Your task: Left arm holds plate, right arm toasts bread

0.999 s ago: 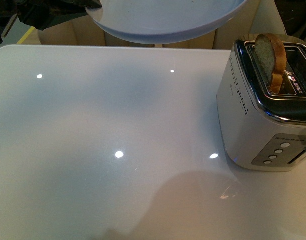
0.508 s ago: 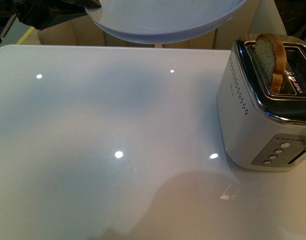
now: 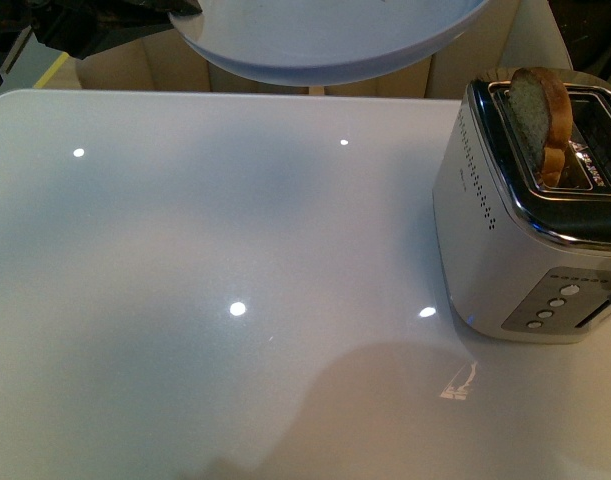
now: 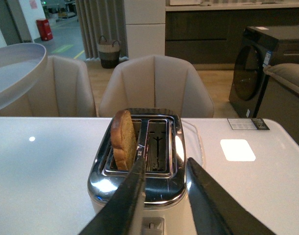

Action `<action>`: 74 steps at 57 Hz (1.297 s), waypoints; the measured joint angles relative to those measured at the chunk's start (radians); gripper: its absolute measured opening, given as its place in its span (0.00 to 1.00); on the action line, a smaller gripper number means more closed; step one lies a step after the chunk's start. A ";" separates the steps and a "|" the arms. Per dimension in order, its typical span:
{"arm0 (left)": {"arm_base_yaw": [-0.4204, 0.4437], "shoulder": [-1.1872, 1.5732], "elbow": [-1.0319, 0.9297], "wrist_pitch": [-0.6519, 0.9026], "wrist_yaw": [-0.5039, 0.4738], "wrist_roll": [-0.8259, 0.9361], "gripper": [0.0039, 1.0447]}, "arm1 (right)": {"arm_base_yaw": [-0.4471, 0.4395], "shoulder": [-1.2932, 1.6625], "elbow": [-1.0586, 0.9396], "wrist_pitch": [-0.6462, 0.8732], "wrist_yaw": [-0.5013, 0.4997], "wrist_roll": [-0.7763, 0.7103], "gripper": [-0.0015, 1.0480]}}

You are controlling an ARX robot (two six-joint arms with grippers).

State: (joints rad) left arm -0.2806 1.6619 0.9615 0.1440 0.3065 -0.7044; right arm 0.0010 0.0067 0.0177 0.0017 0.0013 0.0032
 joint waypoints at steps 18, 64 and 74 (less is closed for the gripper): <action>0.000 0.000 0.000 0.000 0.000 0.000 0.03 | 0.000 -0.001 0.000 0.000 0.000 0.000 0.89; 0.317 0.000 -0.020 0.023 0.329 0.007 0.03 | 0.000 -0.001 0.000 0.000 0.000 0.000 0.91; 0.489 0.101 -0.005 -0.048 0.328 0.207 0.03 | 0.000 -0.001 0.000 0.000 0.000 0.000 0.91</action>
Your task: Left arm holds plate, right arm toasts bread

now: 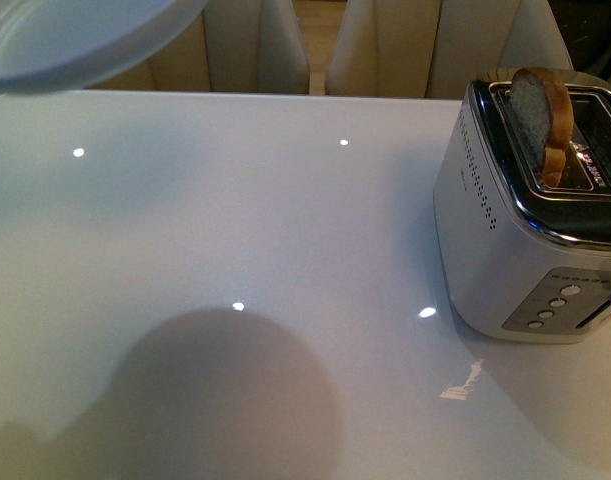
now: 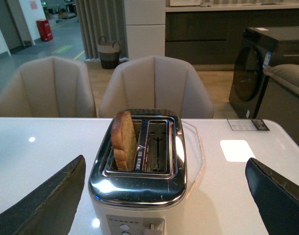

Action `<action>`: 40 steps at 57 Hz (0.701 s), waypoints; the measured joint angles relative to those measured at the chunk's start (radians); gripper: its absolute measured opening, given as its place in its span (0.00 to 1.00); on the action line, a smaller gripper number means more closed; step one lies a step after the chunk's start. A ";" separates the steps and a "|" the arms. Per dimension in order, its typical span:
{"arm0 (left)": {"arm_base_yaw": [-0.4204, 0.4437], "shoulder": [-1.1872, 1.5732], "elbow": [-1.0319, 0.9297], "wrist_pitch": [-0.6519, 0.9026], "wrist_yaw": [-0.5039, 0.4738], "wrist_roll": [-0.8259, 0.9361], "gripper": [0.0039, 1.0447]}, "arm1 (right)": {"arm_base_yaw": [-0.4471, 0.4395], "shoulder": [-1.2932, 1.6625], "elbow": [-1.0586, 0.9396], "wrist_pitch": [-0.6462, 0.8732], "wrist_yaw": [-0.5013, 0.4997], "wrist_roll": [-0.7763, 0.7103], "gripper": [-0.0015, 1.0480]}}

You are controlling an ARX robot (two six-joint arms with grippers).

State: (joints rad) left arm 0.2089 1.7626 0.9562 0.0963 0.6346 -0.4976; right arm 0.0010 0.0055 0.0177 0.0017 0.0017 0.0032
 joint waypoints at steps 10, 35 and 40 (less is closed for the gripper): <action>0.123 0.185 0.001 -0.045 -0.063 0.264 0.03 | 0.000 0.000 0.000 0.000 0.000 0.000 0.91; 0.154 0.483 0.039 0.058 -0.192 0.389 0.03 | 0.000 0.000 0.000 0.000 0.000 0.000 0.91; 0.159 0.510 0.056 0.067 -0.200 0.389 0.03 | 0.000 0.000 0.000 0.000 0.000 0.000 0.91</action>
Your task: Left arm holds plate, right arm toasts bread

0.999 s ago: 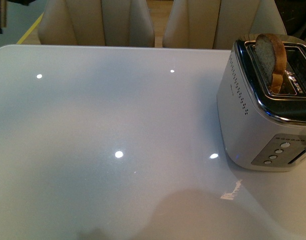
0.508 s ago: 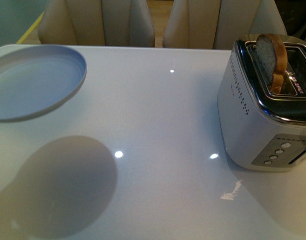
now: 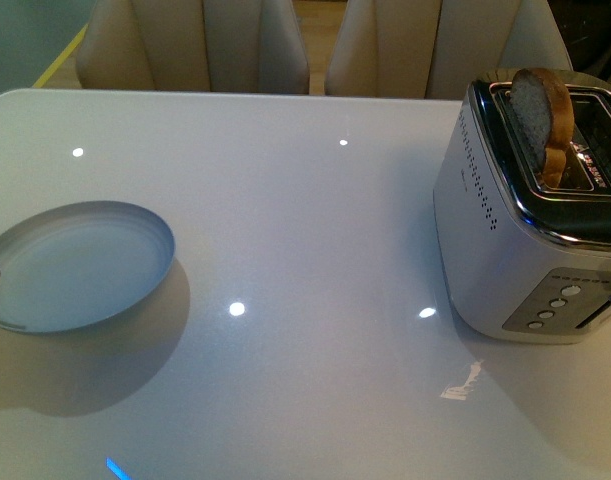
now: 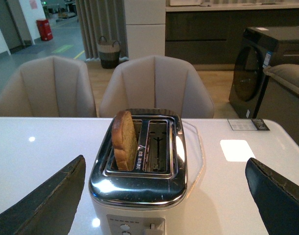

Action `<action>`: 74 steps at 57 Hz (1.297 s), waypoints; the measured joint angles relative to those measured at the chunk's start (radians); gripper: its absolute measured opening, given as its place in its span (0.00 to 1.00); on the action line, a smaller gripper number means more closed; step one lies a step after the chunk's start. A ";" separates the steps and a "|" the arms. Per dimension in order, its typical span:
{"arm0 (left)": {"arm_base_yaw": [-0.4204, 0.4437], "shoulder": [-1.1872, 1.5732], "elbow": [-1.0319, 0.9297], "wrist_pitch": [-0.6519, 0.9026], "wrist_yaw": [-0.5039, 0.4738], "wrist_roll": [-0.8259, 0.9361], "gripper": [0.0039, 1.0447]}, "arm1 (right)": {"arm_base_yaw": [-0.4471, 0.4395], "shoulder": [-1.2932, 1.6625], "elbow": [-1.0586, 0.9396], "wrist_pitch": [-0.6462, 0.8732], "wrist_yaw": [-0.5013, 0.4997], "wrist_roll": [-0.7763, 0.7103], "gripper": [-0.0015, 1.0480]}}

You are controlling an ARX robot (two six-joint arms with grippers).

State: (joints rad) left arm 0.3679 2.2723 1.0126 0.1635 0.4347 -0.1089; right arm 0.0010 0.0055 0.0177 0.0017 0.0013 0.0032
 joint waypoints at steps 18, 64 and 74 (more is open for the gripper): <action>0.007 0.076 0.025 0.078 -0.039 -0.016 0.03 | 0.000 0.000 0.000 0.000 0.000 0.000 0.91; -0.018 0.050 -0.056 0.196 -0.106 -0.104 0.62 | 0.000 0.000 0.000 0.000 0.000 0.000 0.91; -0.002 -0.119 -0.077 0.202 -0.099 -0.105 0.90 | 0.000 0.000 0.000 0.000 0.000 0.000 0.91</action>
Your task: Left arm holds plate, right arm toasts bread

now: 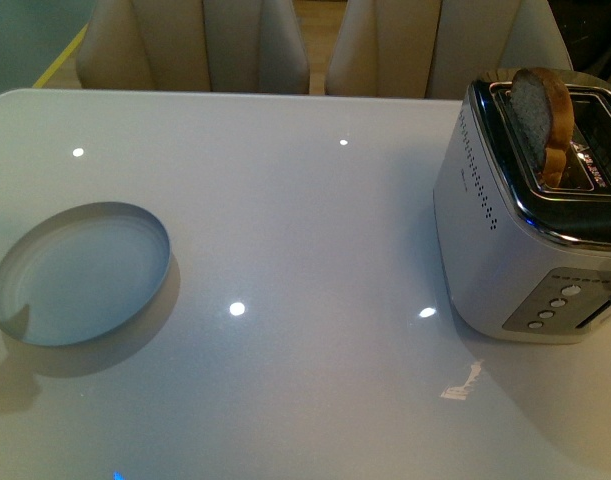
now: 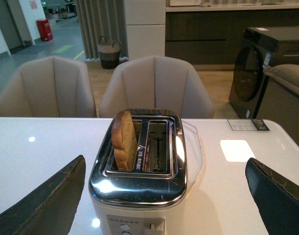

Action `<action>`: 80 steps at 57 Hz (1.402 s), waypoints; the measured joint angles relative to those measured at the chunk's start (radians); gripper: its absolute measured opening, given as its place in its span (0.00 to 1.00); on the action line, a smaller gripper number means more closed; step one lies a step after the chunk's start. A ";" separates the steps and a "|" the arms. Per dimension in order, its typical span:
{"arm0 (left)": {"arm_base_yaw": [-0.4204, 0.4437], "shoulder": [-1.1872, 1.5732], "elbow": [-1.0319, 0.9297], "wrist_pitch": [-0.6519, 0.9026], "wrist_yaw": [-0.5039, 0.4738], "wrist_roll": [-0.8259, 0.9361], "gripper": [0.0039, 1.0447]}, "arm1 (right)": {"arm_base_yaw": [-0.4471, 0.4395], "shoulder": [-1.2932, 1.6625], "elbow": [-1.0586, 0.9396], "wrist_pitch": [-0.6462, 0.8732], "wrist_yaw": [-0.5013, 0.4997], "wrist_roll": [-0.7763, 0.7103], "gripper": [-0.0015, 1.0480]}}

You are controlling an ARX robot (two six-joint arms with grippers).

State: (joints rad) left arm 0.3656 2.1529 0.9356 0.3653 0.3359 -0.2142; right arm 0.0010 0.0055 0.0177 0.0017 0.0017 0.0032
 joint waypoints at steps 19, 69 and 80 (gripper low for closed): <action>-0.097 -0.435 -0.071 -0.087 0.033 -0.008 0.93 | 0.000 0.000 0.000 0.000 0.000 0.000 0.91; -0.365 -1.106 -0.762 0.498 -0.336 0.203 0.03 | 0.000 0.000 0.000 0.000 -0.002 0.000 0.91; -0.365 -1.248 -0.830 0.425 -0.336 0.203 0.03 | 0.000 0.000 0.000 0.000 -0.001 0.000 0.91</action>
State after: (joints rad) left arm 0.0002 0.9051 0.1051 0.7898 -0.0002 -0.0113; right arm 0.0010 0.0055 0.0177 0.0017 0.0006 0.0032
